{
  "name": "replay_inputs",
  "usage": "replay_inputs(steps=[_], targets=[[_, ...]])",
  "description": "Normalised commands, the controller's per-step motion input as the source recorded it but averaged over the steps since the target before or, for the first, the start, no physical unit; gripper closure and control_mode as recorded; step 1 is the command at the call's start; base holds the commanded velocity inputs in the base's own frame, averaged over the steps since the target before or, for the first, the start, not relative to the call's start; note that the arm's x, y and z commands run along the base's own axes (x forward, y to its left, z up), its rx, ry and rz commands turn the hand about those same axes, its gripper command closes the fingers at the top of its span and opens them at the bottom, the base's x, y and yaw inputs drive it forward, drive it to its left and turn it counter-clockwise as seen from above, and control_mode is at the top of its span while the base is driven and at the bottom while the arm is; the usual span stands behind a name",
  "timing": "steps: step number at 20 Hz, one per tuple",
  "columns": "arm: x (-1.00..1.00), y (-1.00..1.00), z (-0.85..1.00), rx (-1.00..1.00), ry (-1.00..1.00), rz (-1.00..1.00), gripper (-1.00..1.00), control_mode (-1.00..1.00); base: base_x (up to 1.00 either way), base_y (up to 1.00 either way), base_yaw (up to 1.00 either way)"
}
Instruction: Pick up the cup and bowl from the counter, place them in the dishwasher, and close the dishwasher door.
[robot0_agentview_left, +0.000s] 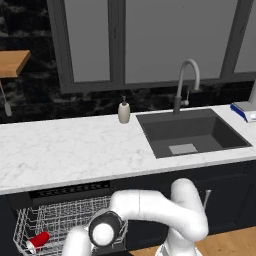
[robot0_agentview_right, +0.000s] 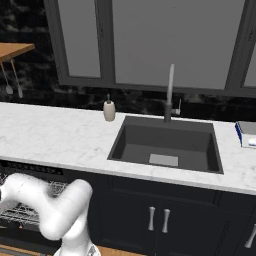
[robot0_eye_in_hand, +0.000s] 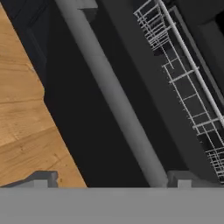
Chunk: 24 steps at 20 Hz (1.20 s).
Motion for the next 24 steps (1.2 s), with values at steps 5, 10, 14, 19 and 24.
replay_inputs(steps=[5, 10, 14, 19, 24], targets=[[-0.61, 0.4, -1.0, -0.42, -0.08, -0.09, -1.0, -1.0, 0.0, 0.0, 0.0], [-0.07, 0.0, -0.83, -0.38, -0.47, -0.07, -1.0, -1.0, 0.0, 0.0, 0.0], [0.0, -0.01, 0.0, -0.28, -0.5, 0.0, -1.0, -1.0, 0.0, 0.0, 0.0], [0.06, -0.73, -0.1, -0.12, -0.19, -0.04, -1.0, -1.0, 0.0, 0.0, 0.0], [0.16, -1.0, 0.01, -0.02, -0.11, -0.06, -1.0, -1.0, 0.0, 0.0, 0.0]])
